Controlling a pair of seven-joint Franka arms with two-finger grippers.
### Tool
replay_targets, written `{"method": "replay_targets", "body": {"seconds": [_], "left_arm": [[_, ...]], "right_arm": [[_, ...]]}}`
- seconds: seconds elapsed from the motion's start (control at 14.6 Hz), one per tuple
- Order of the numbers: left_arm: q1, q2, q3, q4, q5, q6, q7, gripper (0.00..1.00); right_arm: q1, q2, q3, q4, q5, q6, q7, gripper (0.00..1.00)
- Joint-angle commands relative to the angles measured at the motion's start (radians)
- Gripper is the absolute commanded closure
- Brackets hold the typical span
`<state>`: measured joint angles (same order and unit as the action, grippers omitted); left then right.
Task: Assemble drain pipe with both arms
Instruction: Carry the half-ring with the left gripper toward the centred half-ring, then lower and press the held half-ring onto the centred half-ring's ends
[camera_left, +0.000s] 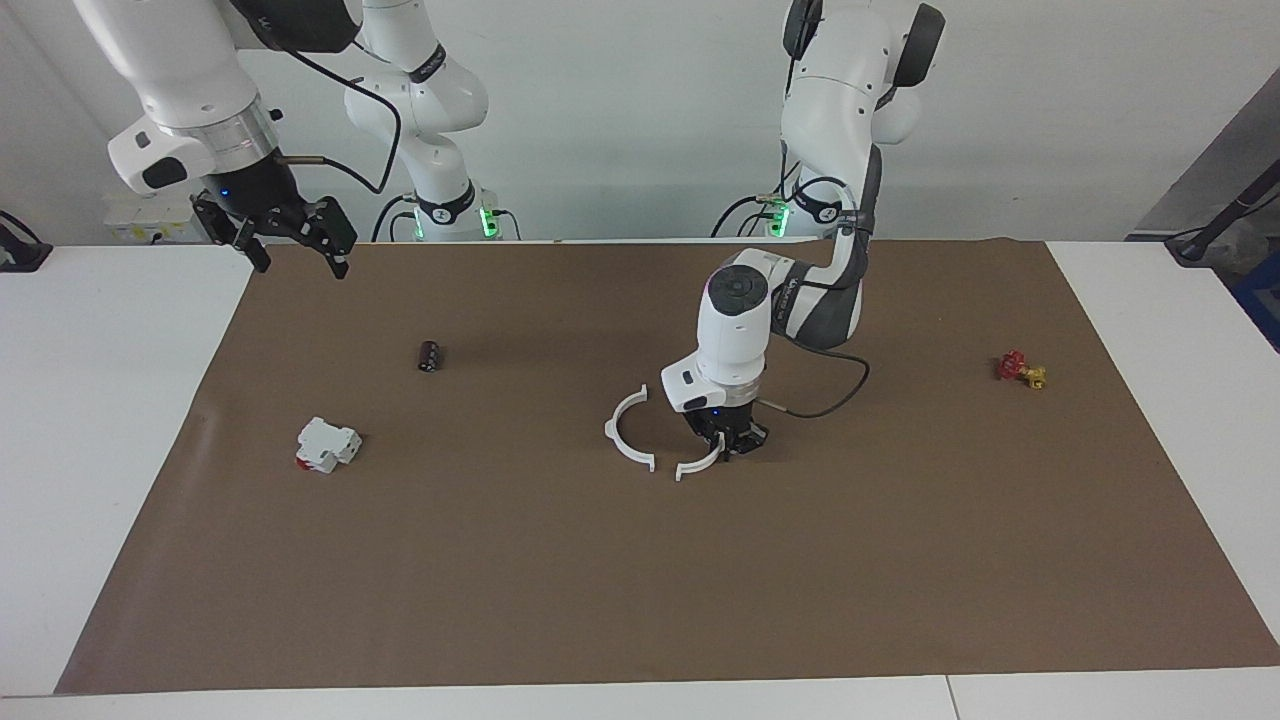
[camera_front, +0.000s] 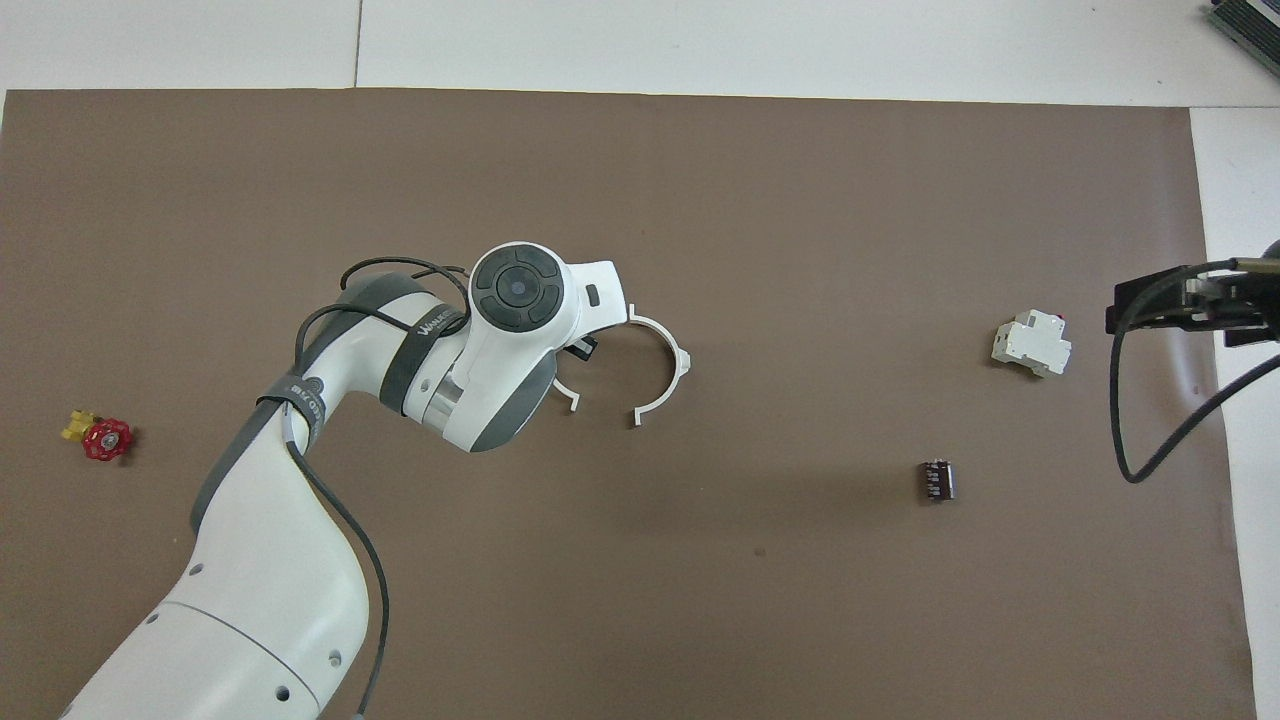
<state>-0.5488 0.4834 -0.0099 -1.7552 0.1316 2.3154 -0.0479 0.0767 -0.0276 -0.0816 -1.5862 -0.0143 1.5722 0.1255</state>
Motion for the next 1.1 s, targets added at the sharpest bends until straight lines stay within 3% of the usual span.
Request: {"method": "replay_targets", "body": {"seconds": [0.0,1.03], "left_arm": [[-0.037,-0.040,0.016,-0.050,0.005,-0.002,-0.056,1.00],[-0.060,-0.043,0.016,-0.061,0.005,0.036,-0.171,1.00]], "right_arm": [[-0.005,-0.018,0.000,-0.018,0.019,-0.006,-0.017,0.00],[-0.005,-0.018,0.000,-0.018,0.019,-0.006,-0.017,0.00]]}}
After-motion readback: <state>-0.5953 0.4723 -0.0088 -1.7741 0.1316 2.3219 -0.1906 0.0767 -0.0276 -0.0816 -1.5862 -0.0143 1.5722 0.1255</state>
